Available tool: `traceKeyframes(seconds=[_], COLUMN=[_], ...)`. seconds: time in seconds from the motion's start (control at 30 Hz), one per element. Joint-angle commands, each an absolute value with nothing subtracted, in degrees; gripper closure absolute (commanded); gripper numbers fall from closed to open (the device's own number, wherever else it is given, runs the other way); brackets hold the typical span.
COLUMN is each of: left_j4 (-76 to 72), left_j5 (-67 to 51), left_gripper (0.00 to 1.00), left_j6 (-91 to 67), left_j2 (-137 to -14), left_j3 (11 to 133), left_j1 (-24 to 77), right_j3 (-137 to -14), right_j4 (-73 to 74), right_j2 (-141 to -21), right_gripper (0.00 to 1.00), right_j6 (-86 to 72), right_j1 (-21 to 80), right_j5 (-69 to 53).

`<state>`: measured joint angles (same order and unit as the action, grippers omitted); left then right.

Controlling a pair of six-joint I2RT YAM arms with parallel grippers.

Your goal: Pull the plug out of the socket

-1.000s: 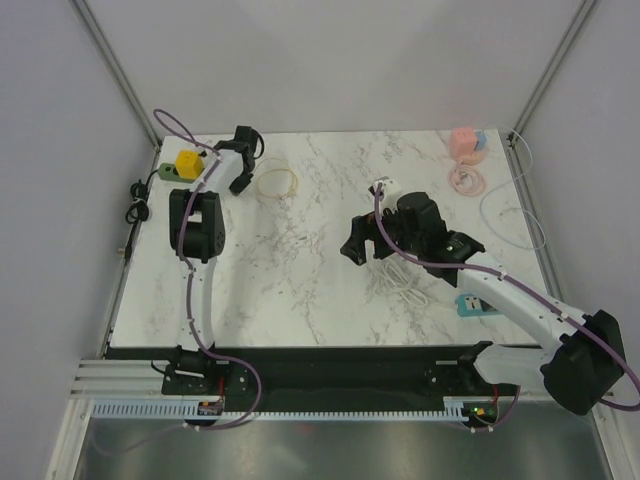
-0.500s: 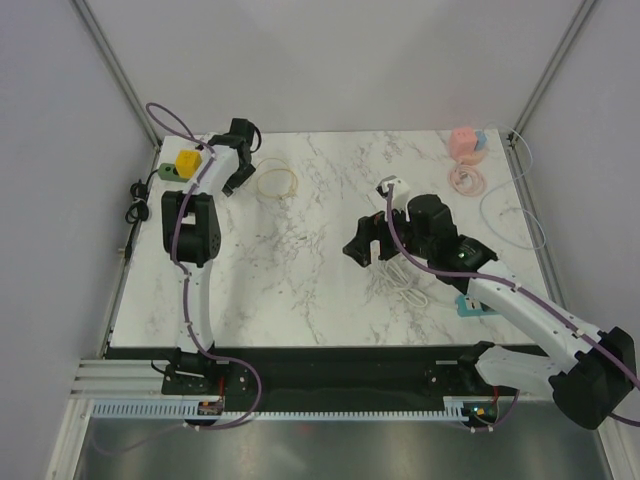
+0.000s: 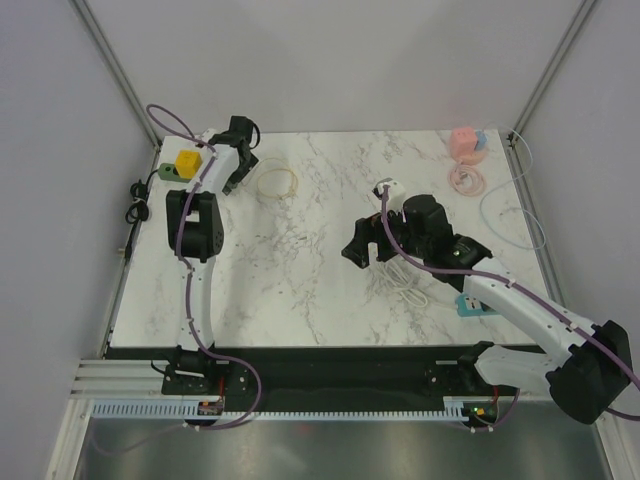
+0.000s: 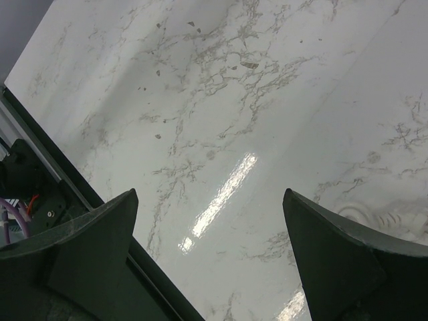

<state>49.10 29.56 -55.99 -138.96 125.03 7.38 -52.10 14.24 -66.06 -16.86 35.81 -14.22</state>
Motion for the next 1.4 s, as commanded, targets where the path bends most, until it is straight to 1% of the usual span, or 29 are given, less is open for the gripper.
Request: traceKeyframes(seconds=[0.0, 0.17, 0.33, 0.57, 0.67, 0.8, 0.87, 1.03, 1.13, 1.17, 1.23, 1.27, 1.3, 1.33, 1.37], left_j4=[48.25, 47.73, 46.76, 46.58, 46.58, 46.15, 46.05, 45.88, 45.79, 45.88, 45.88, 45.88, 45.97, 45.97, 45.97], left_j5=[30.5, 30.67, 31.37, 32.78, 33.05, 33.48, 33.92, 33.31, 33.05, 32.87, 32.52, 32.35, 32.26, 31.82, 31.56], left_gripper=[0.0, 0.01, 0.06, 0.1, 0.12, 0.2, 0.21, 0.28, 0.38, 0.47, 0.53, 0.6, 0.64, 0.69, 0.82], left_j6=[-59.84, -62.4, -62.31, -62.58, -62.49, -61.44, -60.91, -61.17, -61.26, -61.09, -60.39, -60.03, -59.77, -59.24, -59.06], left_j2=[-140.8, -142.12, -143.7, -144.14, -144.23, -144.84, -145.19, -145.72, -145.72, -145.64, -145.37, -145.28, -145.11, -144.76, -143.71], left_j3=[127.09, 127.44, 129.02, 129.29, 129.11, 130.08, 130.51, 130.52, 130.52, 130.43, 130.43, 130.26, 129.99, 128.86, 127.98], left_j1=[5.98, 5.1, 5.01, 4.75, 4.4, 4.31, 4.31, 3.96, 3.78, 3.69, 3.69, 3.69, 3.69, 3.69, 3.78], right_j3=[-52.47, -52.65, -52.21, -52.12, -52.12, -52.12, -52.12, -52.21, -52.29, -52.38, -52.56, -52.56, -52.65, -52.65, -52.65], right_j4=[13.27, 13.27, 13.27, 13.27, 13.27, 13.27, 13.27, 13.36, 13.27, 13.36, 13.27, 13.36, 13.27, 13.36, 13.36], right_j2=[-66.88, -67.15, -66.88, -66.88, -66.8, -66.53, -66.36, -66.27, -66.27, -66.27, -66.1, -66.18, -66.09, -66.01, -65.83], right_gripper=[0.02, 0.02, 0.02, 0.02, 0.02, 0.02, 0.02, 0.02, 0.02, 0.02, 0.02, 0.02, 0.02, 0.02, 0.02], right_j6=[-16.43, -16.26, -16.08, -16.08, -16.17, -16.08, -16.08, -16.17, -16.17, -16.17, -16.26, -16.35, -16.26, -16.26, -16.26], right_j1=[35.6, 35.25, 34.98, 34.63, 34.45, 34.45, 34.28, 34.1, 34.01, 34.01, 33.93, 33.84, 33.92, 33.84, 33.75], right_j5=[-14.06, -14.24, -14.06, -13.98, -13.97, -14.06, -13.98, -13.97, -14.06, -14.15, -14.24, -14.15, -14.15, -14.15, -14.24])
